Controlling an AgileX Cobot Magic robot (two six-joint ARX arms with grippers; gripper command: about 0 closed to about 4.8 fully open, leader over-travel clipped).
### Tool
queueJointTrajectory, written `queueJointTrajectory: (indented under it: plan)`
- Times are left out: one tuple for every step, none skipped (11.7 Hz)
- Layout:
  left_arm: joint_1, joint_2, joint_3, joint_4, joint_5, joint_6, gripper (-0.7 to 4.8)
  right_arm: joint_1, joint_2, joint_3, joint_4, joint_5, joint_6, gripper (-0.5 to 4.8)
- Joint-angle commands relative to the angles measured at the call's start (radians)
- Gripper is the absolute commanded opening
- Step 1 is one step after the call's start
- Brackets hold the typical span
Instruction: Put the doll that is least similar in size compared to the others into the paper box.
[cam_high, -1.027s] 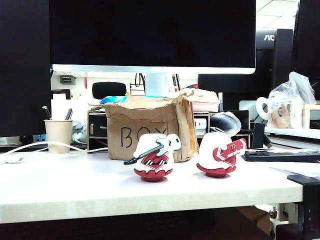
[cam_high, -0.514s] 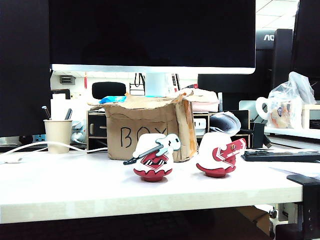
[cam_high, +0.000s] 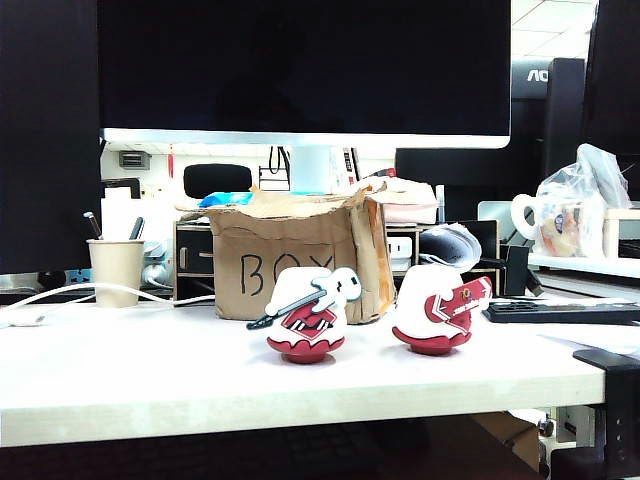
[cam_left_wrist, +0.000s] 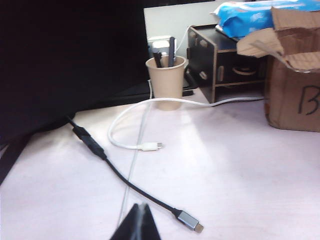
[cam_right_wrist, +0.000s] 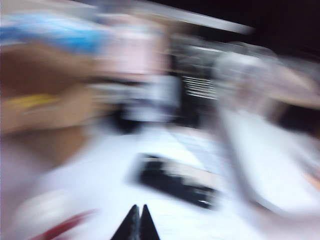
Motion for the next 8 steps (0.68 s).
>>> queueJointTrajectory:
  plan:
    - [0.002, 0.000, 0.002, 0.009, 0.007, 0.003, -0.05, -0.499, -0.164, -0.200, 0.197, -0.396, 0.064, -0.04]
    - [0.002, 0.000, 0.002, 0.008, 0.008, 0.003, -0.05, -0.628, -0.213, -0.276, 0.264, -0.525, 0.064, -0.04]
    - [0.000, 0.000, 0.002, 0.008, 0.004, 0.003, -0.05, -0.811, -0.283, -0.402, 0.355, -0.756, 0.064, -0.04]
    - [0.000, 0.000, 0.002, 0.008, 0.004, 0.003, -0.05, -0.949, -0.391, -0.521, 0.356, -0.810, 0.071, -0.04]
    - [0.000, 0.000, 0.002, 0.008, 0.004, 0.003, -0.05, -0.986, -0.451, -0.558, 0.328, -0.807, 0.073, -0.04]
    - [0.000, 0.000, 0.002, 0.008, 0.004, 0.003, -0.05, -1.014, -0.490, -0.584, 0.302, -0.806, 0.074, -0.04]
    - [0.000, 0.000, 0.002, 0.008, 0.004, 0.003, -0.05, -1.032, -0.522, -0.600, 0.277, -0.807, 0.077, -0.04]
    - [0.000, 0.000, 0.002, 0.008, 0.004, 0.003, -0.05, -1.038, -0.544, -0.613, 0.260, -0.806, 0.076, -0.04]
